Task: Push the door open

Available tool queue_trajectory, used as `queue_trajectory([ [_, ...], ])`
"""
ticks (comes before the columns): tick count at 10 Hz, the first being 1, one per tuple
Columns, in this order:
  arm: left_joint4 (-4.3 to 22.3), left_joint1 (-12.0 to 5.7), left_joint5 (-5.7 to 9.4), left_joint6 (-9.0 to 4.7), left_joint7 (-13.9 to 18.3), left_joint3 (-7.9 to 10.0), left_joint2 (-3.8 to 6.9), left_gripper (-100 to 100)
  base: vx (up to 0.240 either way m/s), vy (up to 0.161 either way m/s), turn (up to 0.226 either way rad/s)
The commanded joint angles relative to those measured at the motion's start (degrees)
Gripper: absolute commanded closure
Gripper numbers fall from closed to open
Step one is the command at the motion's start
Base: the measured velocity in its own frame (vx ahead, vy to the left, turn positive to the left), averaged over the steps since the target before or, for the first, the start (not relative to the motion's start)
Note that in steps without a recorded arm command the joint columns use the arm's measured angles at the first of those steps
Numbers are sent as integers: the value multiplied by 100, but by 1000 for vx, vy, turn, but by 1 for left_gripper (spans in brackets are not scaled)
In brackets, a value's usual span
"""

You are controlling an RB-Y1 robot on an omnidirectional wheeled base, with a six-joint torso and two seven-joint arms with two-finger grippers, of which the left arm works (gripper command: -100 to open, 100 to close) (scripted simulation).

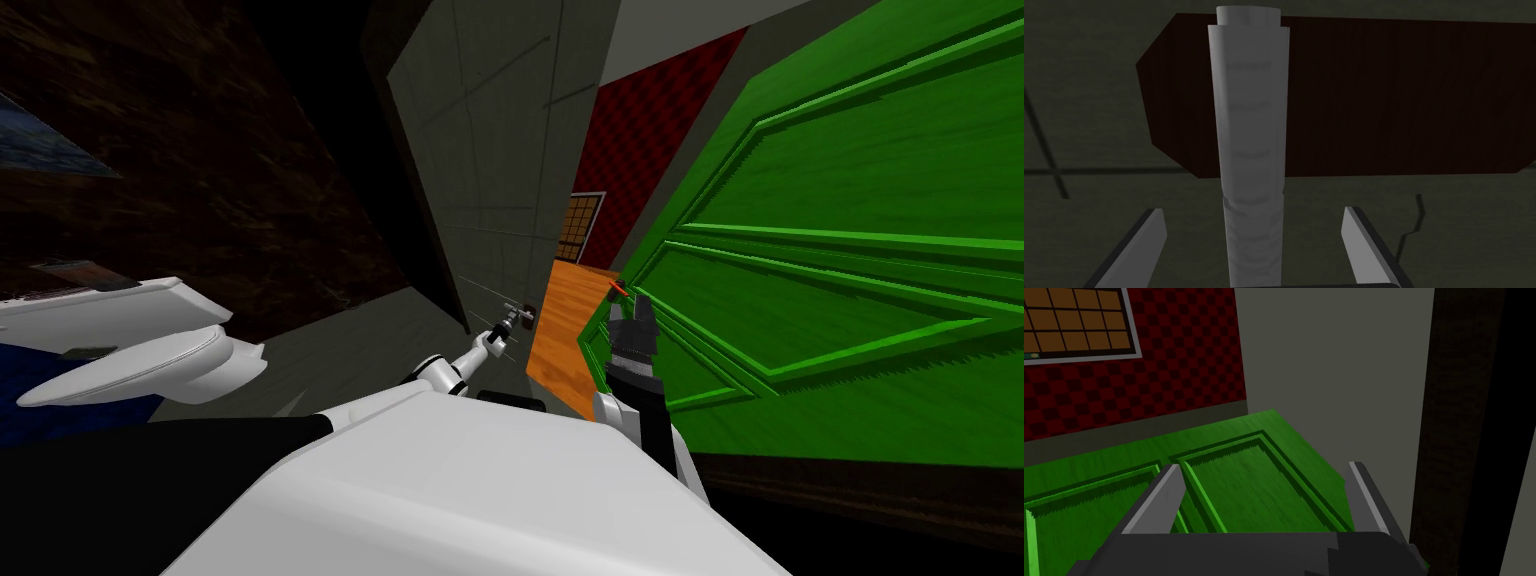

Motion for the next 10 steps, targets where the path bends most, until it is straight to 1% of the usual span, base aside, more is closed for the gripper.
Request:
queue_trajectory([
  [1,0,0,0,0,0,0,0,-100,61,-21,0],
  [2,0,0,0,0,0,0,0,100,-11,1,5],
  [7,0,0,0,0,0,0,0,100,-9,4,-3],
  [8,4,0,22,3,-23,70,84,100,55,-76,10],
  [9,5,1,27,3,-29,89,105,100,91,-124,51],
  [10,7,3,42,3,-48,138,156,100,115,-149,54],
])
